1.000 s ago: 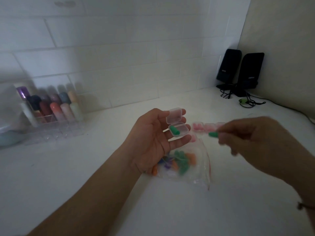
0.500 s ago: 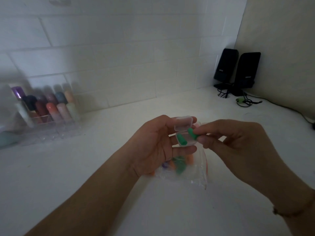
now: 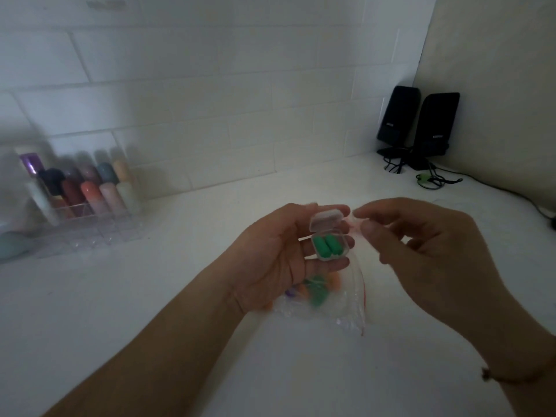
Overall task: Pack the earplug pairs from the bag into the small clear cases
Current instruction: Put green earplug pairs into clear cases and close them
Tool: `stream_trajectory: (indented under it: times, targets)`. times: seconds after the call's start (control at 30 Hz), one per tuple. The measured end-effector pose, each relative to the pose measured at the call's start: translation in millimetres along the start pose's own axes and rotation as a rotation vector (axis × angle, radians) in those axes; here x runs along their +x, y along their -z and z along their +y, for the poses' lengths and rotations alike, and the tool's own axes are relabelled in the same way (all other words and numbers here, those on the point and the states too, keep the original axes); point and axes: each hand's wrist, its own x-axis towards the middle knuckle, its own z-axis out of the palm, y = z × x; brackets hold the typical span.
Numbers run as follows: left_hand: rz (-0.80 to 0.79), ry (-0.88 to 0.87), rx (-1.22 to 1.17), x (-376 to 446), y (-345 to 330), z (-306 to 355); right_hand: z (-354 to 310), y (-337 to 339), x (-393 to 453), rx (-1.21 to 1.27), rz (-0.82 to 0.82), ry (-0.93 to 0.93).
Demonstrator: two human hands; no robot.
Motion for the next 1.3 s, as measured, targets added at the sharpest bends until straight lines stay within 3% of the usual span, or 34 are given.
stream_trajectory:
  times: [0.13, 0.33, 0.5, 0.63, 0.73, 0.83, 0.93, 1.07, 1.3]
  targets:
    - [0.042, -0.122, 0.215, 0.4, 1.3, -2.0, 6.1, -1.2, 3.0, 0.014, -0.008, -0.111]
    - [0.023, -0.266, 0.48, -4.4, -6.7, -5.2, 8.7, -6.8, -1.2, -0.072, -0.073, -0.113]
    - [-0.01, -0.4, 0.662, -5.0, -9.1, -7.7, 8.9, -7.0, 1.2, 0.052, -0.065, -0.142]
    - [0.13, -0.553, 0.766, -2.4, -8.7, -8.9, 13.0, -1.1, 5.9, 0.12, -0.011, -0.211]
    - [0.304, -0.633, 1.02, 0.3, -1.2, -9.9, 26.6, 6.4, 11.2, 0.126, 0.077, -0.326]
    - [0.486, -0.516, 1.395, 3.0, 11.1, -10.9, 50.3, 6.9, 13.6, -0.141, 0.051, -0.404]
    - [0.44, -0.346, 1.577, 4.5, 13.9, -15.9, 64.0, -4.6, 9.9, -0.345, -0.089, -0.453]
    - [0.341, -0.313, 1.612, 5.5, 11.0, -18.6, 76.6, -16.0, 7.6, -0.453, -0.164, -0.485]
    - [0.254, -0.32, 1.62, 6.9, 10.7, -20.9, 79.8, -12.7, 9.3, -0.441, -0.151, -0.435]
